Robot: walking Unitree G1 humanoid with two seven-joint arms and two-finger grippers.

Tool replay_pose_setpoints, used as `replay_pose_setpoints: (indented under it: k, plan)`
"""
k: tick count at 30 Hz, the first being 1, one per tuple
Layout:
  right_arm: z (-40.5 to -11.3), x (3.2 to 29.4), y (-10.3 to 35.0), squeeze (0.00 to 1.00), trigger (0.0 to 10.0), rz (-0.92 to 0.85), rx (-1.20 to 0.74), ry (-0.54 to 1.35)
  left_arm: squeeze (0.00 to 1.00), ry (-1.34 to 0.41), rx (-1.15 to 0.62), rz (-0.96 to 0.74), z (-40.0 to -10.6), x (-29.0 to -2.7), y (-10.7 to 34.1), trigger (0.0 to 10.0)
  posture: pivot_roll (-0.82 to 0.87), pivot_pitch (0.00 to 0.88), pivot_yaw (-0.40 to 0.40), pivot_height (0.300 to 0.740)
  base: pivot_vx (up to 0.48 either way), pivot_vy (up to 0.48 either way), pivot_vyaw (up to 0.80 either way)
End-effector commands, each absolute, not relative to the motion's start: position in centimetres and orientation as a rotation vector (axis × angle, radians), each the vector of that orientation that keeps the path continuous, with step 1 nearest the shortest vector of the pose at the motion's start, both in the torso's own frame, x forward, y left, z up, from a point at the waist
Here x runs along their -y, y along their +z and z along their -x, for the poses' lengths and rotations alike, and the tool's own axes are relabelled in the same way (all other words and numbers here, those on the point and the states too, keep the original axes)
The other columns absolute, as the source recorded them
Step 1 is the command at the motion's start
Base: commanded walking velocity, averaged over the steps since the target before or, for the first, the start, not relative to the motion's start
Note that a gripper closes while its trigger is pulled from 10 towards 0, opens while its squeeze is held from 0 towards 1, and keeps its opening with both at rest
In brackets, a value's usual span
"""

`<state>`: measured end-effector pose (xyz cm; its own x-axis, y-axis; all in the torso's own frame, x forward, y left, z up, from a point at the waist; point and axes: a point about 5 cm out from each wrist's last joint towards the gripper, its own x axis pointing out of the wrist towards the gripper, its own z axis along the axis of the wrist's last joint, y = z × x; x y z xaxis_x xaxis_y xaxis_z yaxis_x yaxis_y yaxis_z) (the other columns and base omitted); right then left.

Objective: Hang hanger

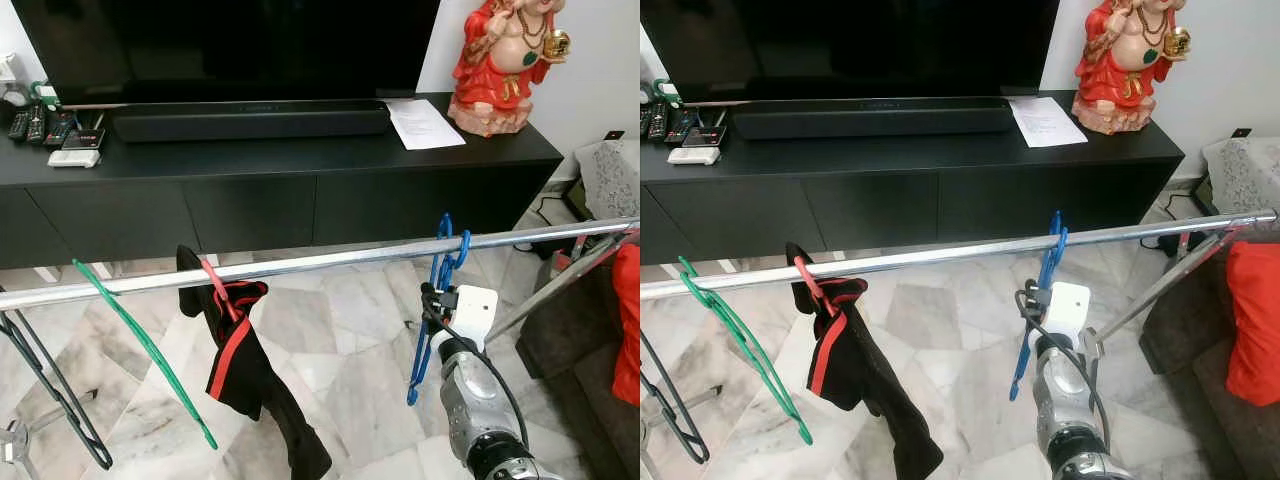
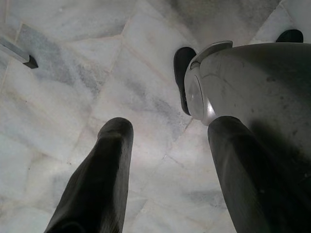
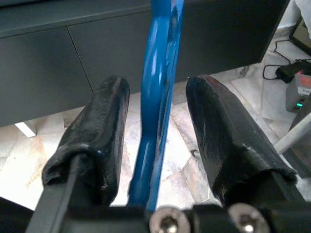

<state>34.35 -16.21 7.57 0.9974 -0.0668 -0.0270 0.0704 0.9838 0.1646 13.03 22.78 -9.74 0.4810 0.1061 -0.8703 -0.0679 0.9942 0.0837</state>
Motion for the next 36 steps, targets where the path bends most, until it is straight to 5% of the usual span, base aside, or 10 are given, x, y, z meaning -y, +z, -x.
replay_pose_setpoints:
  k: [1, 3, 4, 5, 6, 27, 33, 36]
  plan:
    - [-33.9, 16.3, 7.3, 0.76, 10.0, -0.162, -0.007, -0.067, 0.00, 0.092, -1.105, -0.016, -11.9, -22.2, -10.2, 10.0, 0.02, 0.185, -0.086, 0.740, 0.000, 0.000, 0.00]
    - [-33.9, 16.3, 7.3, 0.74, 10.0, -0.158, -0.003, -0.066, 0.00, 0.091, -1.104, -0.016, -11.9, -22.2, -10.2, 10.0, 0.02, 0.183, -0.087, 0.740, 0.000, 0.000, 0.00]
    - [-33.7, 16.4, 7.3, 0.60, 10.0, -0.148, 0.003, -0.068, 0.00, 0.092, -1.103, -0.014, -11.9, -22.2, -10.2, 10.0, 0.02, 0.183, -0.087, 0.740, 0.000, 0.000, 0.00]
    - [-33.7, 16.4, 7.3, 0.60, 10.0, -0.148, 0.003, -0.068, 0.00, 0.092, -1.103, -0.014, -11.9, -22.2, -10.2, 10.0, 0.02, 0.183, -0.087, 0.740, 0.000, 0.000, 0.00]
    - [-33.6, 16.5, 7.2, 0.00, 10.0, -0.138, 0.011, -0.074, 0.00, 0.091, -1.103, -0.014, -12.0, -22.2, -10.2, 10.0, 0.02, 0.183, -0.087, 0.740, 0.000, 0.000, 0.00]
    - [-30.4, 18.5, 8.0, 0.00, 10.0, -0.071, 0.173, -0.118, 0.00, 0.082, -1.102, -0.026, -11.9, -22.2, -10.2, 10.0, 0.00, 0.152, -0.091, 0.740, 0.000, 0.000, 0.00]
    - [-28.5, 21.3, 6.3, 0.00, 10.0, -0.026, 0.092, -0.359, 0.00, 0.080, -1.101, -0.027, -11.9, -22.1, -10.2, 10.0, 0.00, 0.137, -0.096, 0.740, 0.000, 0.000, 0.00]
    - [-27.7, 22.9, 3.2, 0.00, 10.0, -0.094, -0.104, -0.491, 0.00, 0.080, -1.101, -0.029, -11.9, -22.1, -10.3, 10.0, 0.00, 0.129, -0.094, 0.740, 0.000, 0.000, 0.00]
